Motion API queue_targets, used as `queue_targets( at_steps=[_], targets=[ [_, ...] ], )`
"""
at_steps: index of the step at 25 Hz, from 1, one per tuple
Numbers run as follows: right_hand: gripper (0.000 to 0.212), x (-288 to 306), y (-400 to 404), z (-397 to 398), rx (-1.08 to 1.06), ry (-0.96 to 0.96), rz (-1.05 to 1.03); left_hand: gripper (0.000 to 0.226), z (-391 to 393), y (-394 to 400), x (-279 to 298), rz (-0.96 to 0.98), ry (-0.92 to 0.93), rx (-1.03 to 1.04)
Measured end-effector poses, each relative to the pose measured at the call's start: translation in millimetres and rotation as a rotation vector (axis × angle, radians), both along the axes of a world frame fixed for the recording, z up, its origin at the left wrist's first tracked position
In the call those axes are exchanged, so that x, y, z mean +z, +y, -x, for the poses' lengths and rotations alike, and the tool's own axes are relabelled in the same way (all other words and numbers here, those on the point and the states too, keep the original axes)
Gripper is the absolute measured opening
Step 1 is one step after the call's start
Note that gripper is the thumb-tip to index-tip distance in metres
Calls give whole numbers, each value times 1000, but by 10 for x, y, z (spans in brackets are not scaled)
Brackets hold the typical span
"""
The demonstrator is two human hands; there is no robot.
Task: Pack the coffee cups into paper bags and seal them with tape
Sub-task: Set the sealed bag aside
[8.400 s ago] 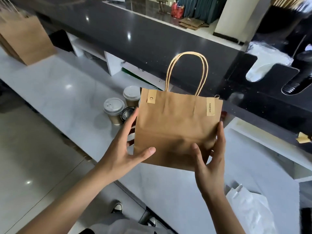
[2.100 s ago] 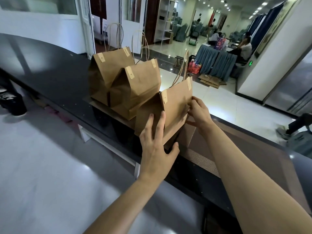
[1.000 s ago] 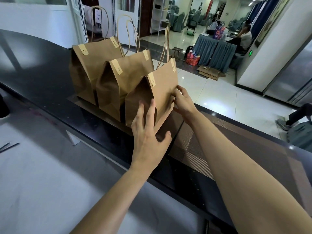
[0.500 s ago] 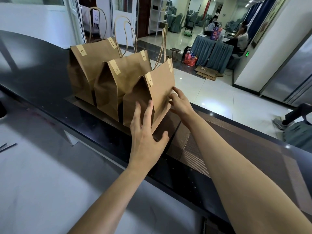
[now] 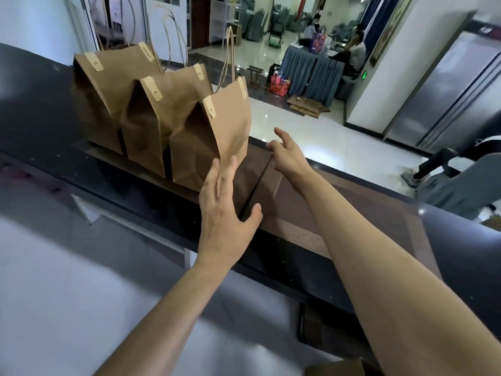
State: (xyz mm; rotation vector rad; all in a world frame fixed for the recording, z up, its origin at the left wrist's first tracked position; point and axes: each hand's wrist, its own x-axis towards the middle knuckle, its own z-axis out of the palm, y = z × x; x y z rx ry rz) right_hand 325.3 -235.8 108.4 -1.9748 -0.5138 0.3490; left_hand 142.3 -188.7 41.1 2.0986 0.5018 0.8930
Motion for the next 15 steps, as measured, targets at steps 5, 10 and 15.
queue_targets(
  at_steps=[5,10,15],
  targets=[
    [55,127,-605,117,-90,-15,4,91,70,-298,38,7,23,-126],
    [56,232,-1259,274,-182,-29,21,90,199,-658,114,-8,68,-265],
    [56,329,-1929,557,-263,-60,28,88,361,-1069,153,-1,71,-409]
  ],
)
